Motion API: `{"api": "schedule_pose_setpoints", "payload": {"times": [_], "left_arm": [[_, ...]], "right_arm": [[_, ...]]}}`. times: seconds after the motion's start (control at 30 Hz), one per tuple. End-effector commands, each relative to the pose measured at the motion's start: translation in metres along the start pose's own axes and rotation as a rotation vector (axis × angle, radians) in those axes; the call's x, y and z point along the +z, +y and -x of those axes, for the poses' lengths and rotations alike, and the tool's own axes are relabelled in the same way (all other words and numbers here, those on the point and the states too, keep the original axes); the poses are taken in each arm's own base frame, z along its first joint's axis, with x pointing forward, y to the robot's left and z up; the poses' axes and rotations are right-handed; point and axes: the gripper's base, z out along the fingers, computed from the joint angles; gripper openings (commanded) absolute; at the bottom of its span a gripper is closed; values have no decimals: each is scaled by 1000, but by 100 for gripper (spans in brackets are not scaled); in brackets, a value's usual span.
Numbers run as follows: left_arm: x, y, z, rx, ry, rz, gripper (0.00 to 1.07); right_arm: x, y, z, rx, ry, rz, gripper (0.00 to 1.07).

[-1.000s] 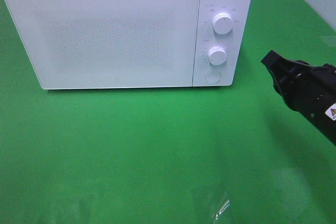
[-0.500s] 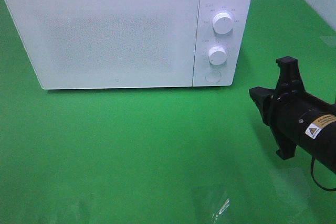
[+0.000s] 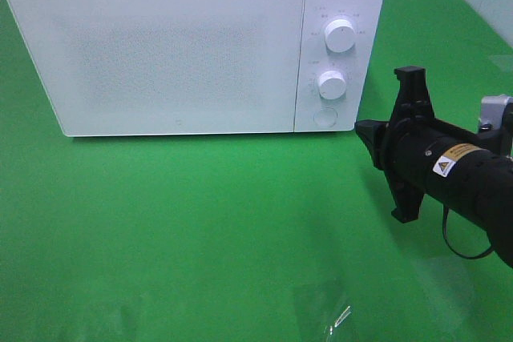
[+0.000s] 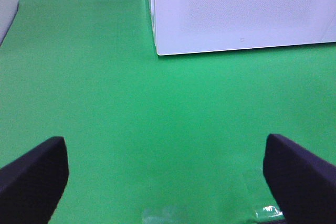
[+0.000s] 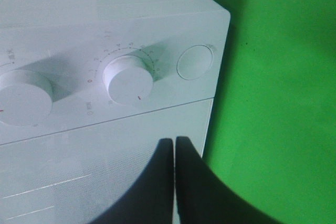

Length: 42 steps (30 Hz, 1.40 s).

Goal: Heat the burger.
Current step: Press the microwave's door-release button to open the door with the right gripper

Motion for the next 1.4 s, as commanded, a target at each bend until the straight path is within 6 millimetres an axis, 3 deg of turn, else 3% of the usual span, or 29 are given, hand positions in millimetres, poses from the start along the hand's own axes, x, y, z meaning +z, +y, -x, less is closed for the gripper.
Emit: {"api": "schedule_pose_setpoints", "payload": {"times": [0.03,0.4,0.77,1.4], "left_arm": [[-2,0,-1,-4,-21,5,93],[-2,0,-1,-4,-21,5,93],[-2,0,-1,-4,-21,5,93],[-2,0,-1,-4,-20,5,93]], "right_arm": [[12,2,-1,18,-21,-5,0],[40,-13,1,61,-110,-49,0],[71,-13,-4,72,-112,-30,0],[103,-19,-6,152,-176,-56,0]]}}
